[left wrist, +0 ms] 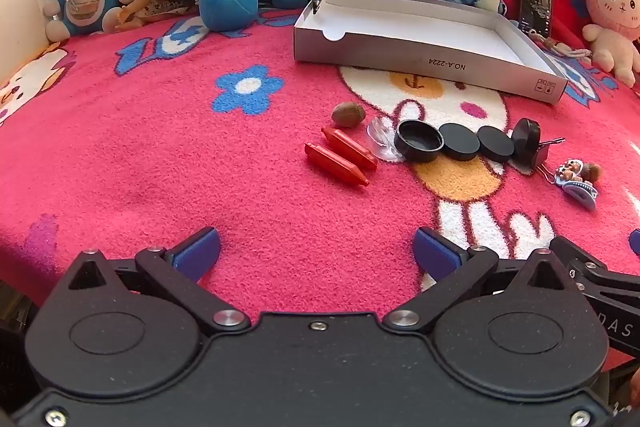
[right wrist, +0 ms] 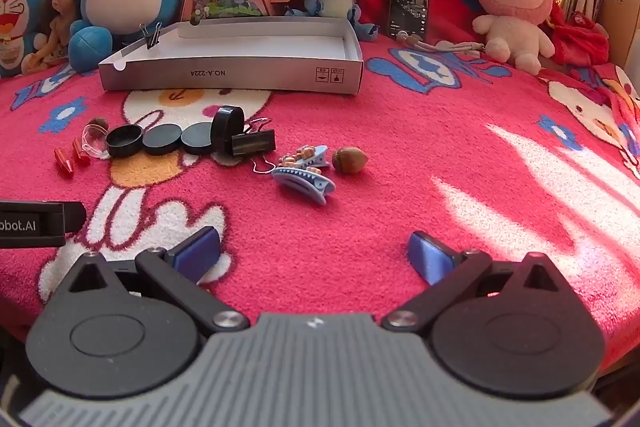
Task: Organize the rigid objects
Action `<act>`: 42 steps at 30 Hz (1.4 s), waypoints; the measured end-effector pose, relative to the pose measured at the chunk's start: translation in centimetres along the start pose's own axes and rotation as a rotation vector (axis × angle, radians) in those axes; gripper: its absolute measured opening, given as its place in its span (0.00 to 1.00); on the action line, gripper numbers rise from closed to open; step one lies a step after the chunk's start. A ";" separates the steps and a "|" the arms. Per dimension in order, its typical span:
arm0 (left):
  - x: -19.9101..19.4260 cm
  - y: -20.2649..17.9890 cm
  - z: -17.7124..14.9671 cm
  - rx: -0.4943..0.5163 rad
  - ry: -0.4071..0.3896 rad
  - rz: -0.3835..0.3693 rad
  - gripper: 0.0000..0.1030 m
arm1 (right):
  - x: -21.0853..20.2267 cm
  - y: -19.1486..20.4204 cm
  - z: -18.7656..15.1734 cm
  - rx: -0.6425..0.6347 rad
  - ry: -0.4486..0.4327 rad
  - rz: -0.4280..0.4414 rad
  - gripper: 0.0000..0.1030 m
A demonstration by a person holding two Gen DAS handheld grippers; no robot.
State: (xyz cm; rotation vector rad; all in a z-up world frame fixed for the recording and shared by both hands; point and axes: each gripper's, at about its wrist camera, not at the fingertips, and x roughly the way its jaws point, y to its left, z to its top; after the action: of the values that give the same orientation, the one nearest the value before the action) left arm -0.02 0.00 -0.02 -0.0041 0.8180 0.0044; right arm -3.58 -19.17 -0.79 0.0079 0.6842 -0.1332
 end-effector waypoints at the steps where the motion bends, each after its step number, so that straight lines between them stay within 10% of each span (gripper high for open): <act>1: 0.0 0.0 0.0 0.000 -0.001 -0.001 1.00 | 0.0 0.0 0.0 0.001 0.000 0.001 1.00; 42: 0.0 0.0 0.0 -0.004 0.010 0.003 1.00 | -0.1 0.1 -0.1 0.001 0.001 0.000 1.00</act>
State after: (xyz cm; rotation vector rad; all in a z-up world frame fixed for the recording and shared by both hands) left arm 0.04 -0.02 -0.02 -0.0071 0.8277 0.0088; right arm -3.69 -19.08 -0.77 0.0091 0.6853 -0.1336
